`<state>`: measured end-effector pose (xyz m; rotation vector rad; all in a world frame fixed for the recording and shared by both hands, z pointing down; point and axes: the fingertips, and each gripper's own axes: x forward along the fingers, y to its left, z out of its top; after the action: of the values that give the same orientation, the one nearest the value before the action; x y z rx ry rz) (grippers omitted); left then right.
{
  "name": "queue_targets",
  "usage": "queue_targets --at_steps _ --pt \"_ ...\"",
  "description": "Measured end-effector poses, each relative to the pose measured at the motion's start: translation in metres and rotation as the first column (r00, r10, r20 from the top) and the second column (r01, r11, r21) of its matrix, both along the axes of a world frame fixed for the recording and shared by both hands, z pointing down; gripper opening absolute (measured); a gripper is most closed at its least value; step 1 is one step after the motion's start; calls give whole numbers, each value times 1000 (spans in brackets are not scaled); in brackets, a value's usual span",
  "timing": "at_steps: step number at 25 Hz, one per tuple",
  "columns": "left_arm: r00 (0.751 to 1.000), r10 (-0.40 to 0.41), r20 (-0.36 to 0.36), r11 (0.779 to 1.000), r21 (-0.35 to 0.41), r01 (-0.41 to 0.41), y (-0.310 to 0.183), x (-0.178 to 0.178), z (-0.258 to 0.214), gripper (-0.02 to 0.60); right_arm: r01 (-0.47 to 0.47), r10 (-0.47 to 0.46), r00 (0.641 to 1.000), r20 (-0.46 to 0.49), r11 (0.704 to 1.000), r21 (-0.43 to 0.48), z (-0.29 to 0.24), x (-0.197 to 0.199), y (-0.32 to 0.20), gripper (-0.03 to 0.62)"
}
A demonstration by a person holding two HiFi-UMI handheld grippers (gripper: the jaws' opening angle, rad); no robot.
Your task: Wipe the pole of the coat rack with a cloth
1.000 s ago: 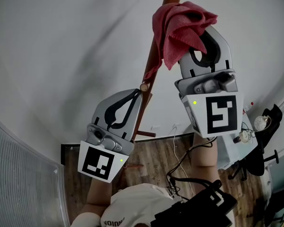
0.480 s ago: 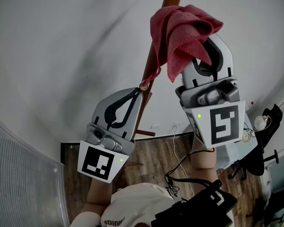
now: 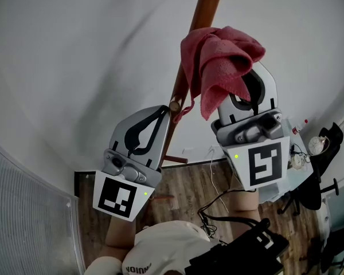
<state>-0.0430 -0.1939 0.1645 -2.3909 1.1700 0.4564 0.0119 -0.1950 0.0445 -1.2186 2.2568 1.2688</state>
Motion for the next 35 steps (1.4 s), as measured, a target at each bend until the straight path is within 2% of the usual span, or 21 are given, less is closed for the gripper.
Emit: queue_targets --at_steps 8,26,30,35 --pt "1000 -4 3 1000 -4 4 1 0 4 14 -122 122 992 -24 992 -11 13 8 -15 84" --pt "1000 -6 0 1000 -18 6 -1 4 13 14 -194 194 979 56 981 -9 10 50 -20 84" --pt "1000 -7 -3 1000 -19 7 -2 3 14 14 -238 238 971 18 971 5 15 62 -22 84" --pt "1000 -9 2 1000 -25 10 -4 4 17 14 -256 255 966 50 967 6 15 74 -21 84"
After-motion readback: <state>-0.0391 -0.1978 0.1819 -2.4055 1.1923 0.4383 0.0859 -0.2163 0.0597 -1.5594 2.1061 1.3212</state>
